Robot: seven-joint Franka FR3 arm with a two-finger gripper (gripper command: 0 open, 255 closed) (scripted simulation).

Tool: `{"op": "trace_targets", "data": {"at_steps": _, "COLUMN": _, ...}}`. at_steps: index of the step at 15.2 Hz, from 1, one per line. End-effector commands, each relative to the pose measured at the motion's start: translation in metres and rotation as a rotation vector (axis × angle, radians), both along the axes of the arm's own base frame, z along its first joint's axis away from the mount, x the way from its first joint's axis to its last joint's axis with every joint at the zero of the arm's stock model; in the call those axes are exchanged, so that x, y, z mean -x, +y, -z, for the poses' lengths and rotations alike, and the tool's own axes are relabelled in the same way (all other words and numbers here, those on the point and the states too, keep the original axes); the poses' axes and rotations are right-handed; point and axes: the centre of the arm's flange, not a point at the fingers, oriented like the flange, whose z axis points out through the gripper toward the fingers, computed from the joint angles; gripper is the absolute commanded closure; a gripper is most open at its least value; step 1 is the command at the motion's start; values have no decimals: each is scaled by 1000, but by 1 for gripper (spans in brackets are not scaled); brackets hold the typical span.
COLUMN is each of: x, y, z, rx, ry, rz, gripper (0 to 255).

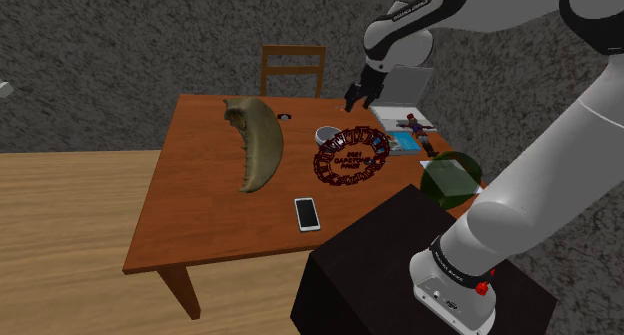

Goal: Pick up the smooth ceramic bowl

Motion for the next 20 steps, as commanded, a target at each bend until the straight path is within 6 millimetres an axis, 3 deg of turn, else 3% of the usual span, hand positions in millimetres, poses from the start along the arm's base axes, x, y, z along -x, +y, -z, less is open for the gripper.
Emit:
{"op": "trace_targets", "data": {"at_steps": 1, "x": -13, "y": -11, "z": 19, "rx": 1, "ry": 0, "rz": 0, "gripper": 0}}
{"op": "trace_targets", "data": {"at_steps": 20, "x": -135, "y": -135, "z": 200, "rx": 1, "ry": 12, "rz": 3, "gripper": 0}}
